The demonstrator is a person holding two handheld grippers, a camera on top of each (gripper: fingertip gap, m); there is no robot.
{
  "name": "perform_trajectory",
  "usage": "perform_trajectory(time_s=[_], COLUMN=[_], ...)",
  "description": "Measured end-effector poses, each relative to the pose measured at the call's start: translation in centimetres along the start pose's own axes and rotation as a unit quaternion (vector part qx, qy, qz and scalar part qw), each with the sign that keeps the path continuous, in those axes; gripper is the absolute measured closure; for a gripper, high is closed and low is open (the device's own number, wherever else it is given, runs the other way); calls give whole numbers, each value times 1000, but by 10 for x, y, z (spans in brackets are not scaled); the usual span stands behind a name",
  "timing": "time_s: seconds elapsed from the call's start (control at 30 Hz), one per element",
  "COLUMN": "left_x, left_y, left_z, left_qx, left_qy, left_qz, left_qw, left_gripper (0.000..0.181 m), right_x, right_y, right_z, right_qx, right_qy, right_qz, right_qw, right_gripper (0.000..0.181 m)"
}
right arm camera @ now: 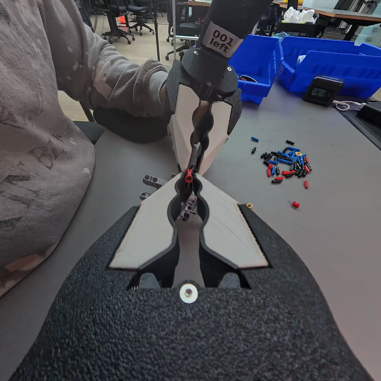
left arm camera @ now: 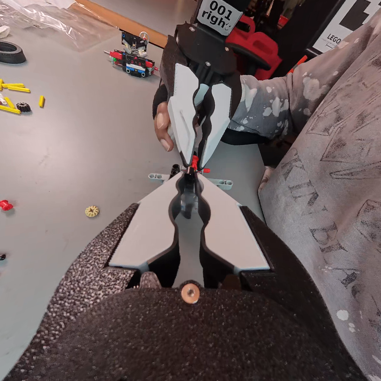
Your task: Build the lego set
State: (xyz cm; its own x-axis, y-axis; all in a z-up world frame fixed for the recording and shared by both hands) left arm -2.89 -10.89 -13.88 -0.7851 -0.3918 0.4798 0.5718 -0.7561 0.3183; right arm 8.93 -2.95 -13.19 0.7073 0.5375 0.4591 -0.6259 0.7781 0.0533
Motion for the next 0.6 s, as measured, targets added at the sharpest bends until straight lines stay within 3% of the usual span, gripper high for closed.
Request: perform_trajectory(time_s=[0.37, 0.6], left_x=[-20, -18], left_y=[1, 3], left_z=[-5, 5], left_qx=[83, 103], left_qy=[-54, -16], left_qz=[-94, -184], left_qw=[991, 977], left_gripper=[174, 175], right_x=[-1, 9], right_y=[-17, -18], right_z=[1, 9], right_qx=[82, 9], right_qy=[-51, 46], right_qz=[-2, 74], right_qw=[995, 996], right_gripper=[178, 179])
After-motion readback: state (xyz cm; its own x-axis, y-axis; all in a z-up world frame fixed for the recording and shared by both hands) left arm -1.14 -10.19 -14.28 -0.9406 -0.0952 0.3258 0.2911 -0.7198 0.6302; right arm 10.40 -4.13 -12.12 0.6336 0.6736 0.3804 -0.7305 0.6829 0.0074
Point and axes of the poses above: each gripper's, where its closed fingertips meet, x back along the fingers, z out of its top, y = z × x across the jaws, the point moved 8 cm from there along x, back along the fingers, and after that the axes turned 9 degrees about -y, right-handed, at the moved point
